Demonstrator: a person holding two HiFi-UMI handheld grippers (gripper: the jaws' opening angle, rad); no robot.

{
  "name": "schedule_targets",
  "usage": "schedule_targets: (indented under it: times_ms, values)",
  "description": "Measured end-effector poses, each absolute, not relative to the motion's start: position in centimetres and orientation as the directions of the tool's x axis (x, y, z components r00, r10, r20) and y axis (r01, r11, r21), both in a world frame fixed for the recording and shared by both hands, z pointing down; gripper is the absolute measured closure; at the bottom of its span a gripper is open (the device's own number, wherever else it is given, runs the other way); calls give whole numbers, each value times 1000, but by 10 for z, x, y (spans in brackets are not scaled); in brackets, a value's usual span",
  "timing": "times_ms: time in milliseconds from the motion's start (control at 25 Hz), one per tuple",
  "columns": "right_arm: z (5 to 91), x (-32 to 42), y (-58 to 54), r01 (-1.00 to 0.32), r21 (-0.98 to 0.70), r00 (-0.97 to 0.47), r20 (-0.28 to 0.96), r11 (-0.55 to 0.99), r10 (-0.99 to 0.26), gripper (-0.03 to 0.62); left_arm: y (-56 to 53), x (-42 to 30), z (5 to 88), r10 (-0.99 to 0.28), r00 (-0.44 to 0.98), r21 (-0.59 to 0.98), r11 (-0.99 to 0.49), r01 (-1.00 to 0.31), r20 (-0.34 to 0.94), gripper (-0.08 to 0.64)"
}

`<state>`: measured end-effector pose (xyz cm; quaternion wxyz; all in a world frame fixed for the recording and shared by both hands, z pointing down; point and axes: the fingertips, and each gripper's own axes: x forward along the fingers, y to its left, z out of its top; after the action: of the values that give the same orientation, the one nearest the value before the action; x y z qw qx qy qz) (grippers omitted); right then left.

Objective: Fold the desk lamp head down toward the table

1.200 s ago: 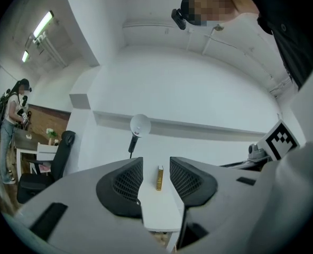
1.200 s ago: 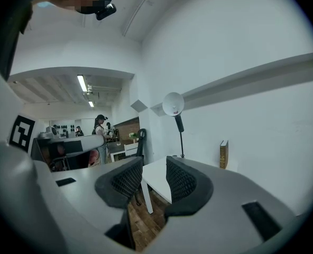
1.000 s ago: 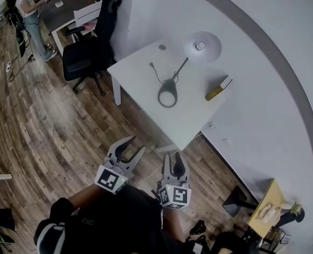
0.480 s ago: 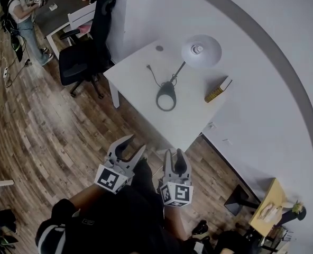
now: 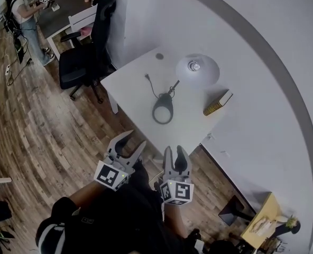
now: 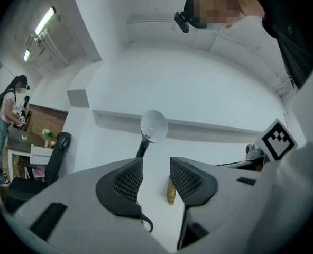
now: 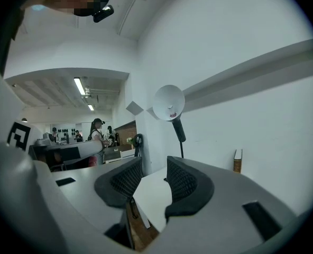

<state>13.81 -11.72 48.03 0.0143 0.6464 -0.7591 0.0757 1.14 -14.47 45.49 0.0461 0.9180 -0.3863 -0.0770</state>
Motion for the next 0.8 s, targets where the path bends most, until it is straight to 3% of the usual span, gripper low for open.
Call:
schedule_targets:
  times_ms: [800]
  values:
    - [398, 217, -267, -981, -76, -178, -22, 179, -984, 425, -292, 77, 384, -731, 653, 150, -681, -717, -197, 388]
